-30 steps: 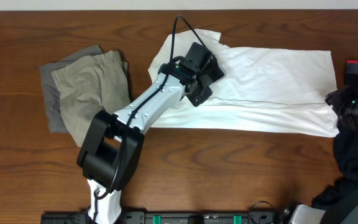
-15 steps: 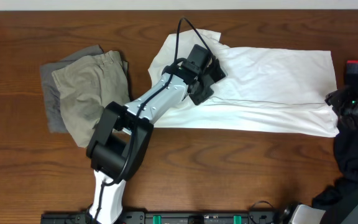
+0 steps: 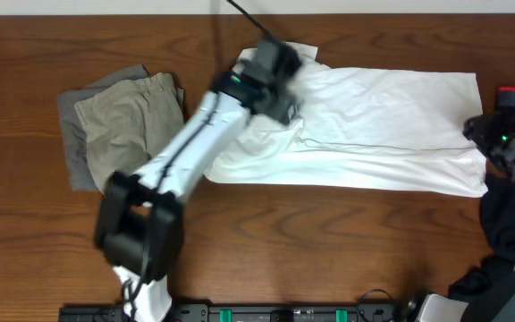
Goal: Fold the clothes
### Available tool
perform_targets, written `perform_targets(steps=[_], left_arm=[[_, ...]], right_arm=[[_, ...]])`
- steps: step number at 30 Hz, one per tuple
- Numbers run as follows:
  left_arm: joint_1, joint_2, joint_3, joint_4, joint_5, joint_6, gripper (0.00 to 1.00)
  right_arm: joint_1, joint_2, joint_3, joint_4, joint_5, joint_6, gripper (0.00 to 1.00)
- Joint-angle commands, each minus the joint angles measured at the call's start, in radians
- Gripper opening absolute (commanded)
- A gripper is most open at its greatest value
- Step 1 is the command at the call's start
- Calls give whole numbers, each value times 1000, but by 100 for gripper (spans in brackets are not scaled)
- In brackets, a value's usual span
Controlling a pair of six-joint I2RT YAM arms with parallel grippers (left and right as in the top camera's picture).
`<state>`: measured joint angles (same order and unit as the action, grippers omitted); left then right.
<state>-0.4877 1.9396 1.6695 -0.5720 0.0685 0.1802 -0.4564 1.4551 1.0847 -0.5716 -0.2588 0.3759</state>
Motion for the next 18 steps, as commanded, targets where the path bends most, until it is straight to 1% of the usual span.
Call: perform_targets(steps=[1, 5, 8, 11, 14, 18], left_arm=[[91, -19, 77, 24, 132, -115, 98], [190, 39, 97, 150, 256, -149, 98], [247, 108, 97, 265, 348, -209, 100], [278, 186, 97, 370, 440, -270, 97], [285, 266, 97, 449, 456, -312, 95], [281, 352, 97, 505, 455, -317, 92]], right_arm=[[53, 13, 2, 26, -45, -45, 60], [83, 63, 2, 117, -46, -44, 61], [93, 120, 2, 211, -59, -40, 67], [99, 177, 2, 282, -95, -40, 70], [104, 230, 2, 326, -115, -32, 70], [103, 296, 2, 399, -112, -39, 70]])
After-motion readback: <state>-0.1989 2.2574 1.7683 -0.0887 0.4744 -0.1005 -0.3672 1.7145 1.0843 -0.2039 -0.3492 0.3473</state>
